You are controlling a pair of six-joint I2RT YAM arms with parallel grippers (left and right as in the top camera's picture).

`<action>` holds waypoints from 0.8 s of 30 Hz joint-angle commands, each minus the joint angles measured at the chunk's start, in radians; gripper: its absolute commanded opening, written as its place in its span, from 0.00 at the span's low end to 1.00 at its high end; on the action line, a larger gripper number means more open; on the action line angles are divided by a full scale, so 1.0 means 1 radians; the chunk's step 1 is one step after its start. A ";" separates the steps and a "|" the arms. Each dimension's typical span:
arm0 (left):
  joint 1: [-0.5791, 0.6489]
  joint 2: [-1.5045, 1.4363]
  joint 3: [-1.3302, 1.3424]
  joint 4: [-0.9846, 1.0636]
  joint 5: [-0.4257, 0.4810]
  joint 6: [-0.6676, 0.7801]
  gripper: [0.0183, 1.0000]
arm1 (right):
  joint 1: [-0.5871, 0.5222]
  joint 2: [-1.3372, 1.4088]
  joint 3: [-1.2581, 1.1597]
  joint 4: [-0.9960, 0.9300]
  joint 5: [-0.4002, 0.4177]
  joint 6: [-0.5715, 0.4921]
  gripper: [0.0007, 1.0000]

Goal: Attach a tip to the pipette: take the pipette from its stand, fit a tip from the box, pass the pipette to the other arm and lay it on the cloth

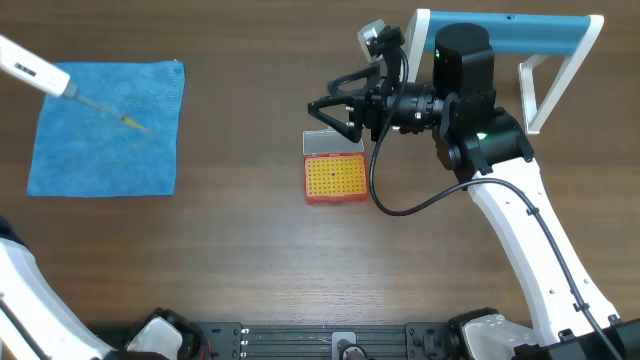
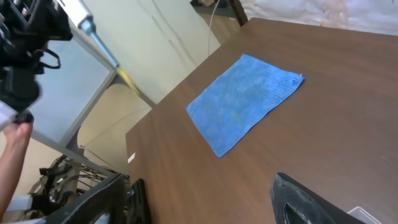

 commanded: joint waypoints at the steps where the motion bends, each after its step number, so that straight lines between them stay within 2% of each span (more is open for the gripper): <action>1: -0.116 -0.077 0.242 -0.562 -0.392 0.488 0.01 | -0.004 0.004 0.018 0.002 0.016 0.039 0.76; 3: -0.199 -0.062 0.362 -0.830 -0.561 0.686 0.01 | -0.003 0.004 0.018 0.002 0.015 0.046 0.76; 5: -0.246 -0.035 0.428 -0.956 -0.624 0.771 0.01 | -0.002 0.004 0.018 0.002 0.015 0.046 0.76; 12: -0.303 0.084 0.475 -1.197 -0.724 0.913 0.01 | 0.001 0.004 0.018 0.002 0.016 0.045 0.76; 19: -0.303 0.225 0.476 -1.328 -0.816 1.025 0.00 | 0.001 0.004 0.018 0.002 0.016 0.045 0.76; 24: -0.303 0.353 0.480 -1.418 -0.932 1.101 0.01 | 0.001 0.004 0.018 0.001 0.034 0.046 0.76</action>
